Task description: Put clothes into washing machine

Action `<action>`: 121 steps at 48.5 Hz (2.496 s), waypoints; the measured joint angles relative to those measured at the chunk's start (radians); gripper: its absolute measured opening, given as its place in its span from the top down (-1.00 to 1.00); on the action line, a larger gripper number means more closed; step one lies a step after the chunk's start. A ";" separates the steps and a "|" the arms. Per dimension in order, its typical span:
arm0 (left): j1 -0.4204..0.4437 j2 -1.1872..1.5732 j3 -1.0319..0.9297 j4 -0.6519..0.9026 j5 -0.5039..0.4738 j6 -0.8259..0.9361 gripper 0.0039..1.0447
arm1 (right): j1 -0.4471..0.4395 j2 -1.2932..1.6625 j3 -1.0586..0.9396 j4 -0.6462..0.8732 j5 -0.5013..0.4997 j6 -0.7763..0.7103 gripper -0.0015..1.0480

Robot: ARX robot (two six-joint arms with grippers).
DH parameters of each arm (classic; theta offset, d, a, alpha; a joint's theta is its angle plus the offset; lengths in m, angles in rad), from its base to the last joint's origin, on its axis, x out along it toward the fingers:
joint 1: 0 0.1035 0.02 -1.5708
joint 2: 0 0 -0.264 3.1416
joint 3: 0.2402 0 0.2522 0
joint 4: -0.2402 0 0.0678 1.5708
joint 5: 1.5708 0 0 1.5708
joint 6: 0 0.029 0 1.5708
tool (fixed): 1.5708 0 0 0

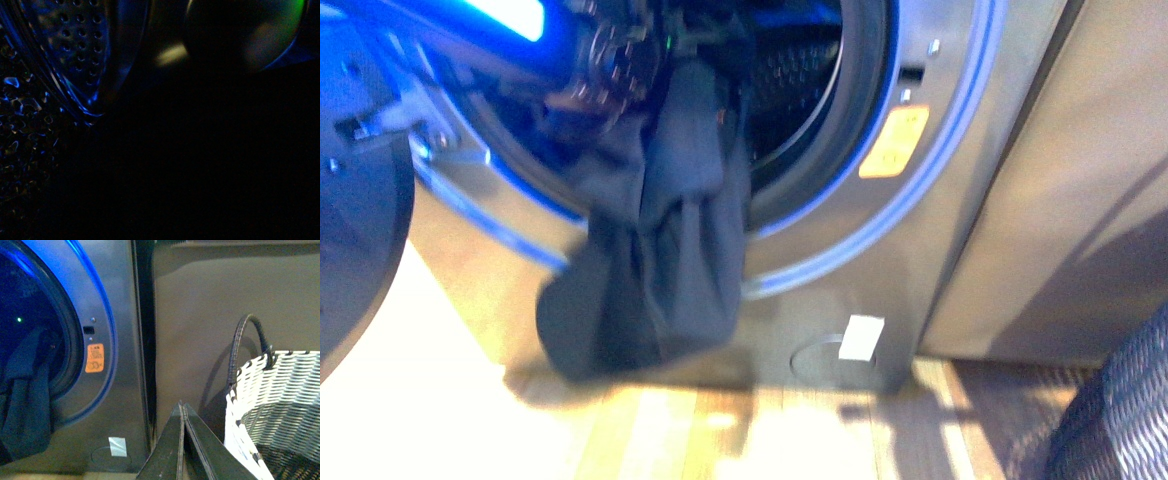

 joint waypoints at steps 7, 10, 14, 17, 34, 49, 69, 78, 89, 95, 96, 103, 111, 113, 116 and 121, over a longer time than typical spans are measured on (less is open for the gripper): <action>-0.002 0.115 0.243 -0.125 0.028 0.008 0.87 | 0.000 -0.010 0.000 -0.005 0.000 0.000 0.95; -0.005 0.155 0.326 -0.165 0.037 0.023 0.87 | 0.000 -0.010 0.000 -0.005 0.000 0.000 0.95; -0.012 0.170 0.365 -0.141 0.095 0.030 0.87 | 0.000 -0.010 0.000 -0.006 0.000 0.000 0.95; -0.019 0.130 0.285 -0.045 0.133 0.051 0.87 | 0.000 -0.010 0.000 -0.006 0.000 0.000 0.95; -0.022 0.049 0.163 0.038 0.146 0.106 0.87 | 0.000 -0.010 0.000 -0.006 0.000 0.000 0.95; 0.000 0.035 0.108 -0.087 0.141 0.131 0.08 | 0.000 -0.010 0.000 -0.006 0.000 0.000 0.95; 0.003 -0.270 -0.468 0.116 0.201 0.111 -0.88 | 0.000 -0.010 0.000 -0.006 0.000 0.000 0.95; 0.000 -0.405 -0.724 0.198 0.218 0.076 -0.88 | 0.000 -0.010 0.000 -0.006 0.000 0.000 0.95; -0.011 -0.583 -1.036 0.328 0.262 0.051 -0.88 | 0.000 -0.010 0.000 -0.006 0.000 0.000 0.95; -0.016 -0.684 -1.159 0.368 0.287 0.046 -0.88 | 0.000 -0.010 0.000 -0.006 0.000 0.000 0.95; -0.017 -0.702 -1.180 0.371 0.291 0.046 -0.88 | 0.000 -0.010 0.000 -0.006 0.000 0.000 0.95; -0.028 -0.832 -1.325 0.408 0.344 0.055 -0.88 | 0.000 -0.010 0.000 -0.006 0.000 0.000 0.95; -0.053 -1.007 -1.488 0.402 0.397 0.069 -0.88 | 0.000 -0.010 0.000 -0.006 0.000 0.000 0.95; -0.057 -1.064 -1.524 0.396 0.412 0.068 -0.88 | 0.000 -0.010 0.000 -0.006 0.000 0.000 0.95; -0.056 -1.152 -1.564 0.363 0.426 0.068 -0.88 | 0.000 -0.010 0.000 -0.006 0.000 0.000 0.95; -0.042 -1.279 -1.601 0.331 0.447 0.066 -0.88 | 0.000 -0.010 0.000 -0.006 0.000 0.000 0.95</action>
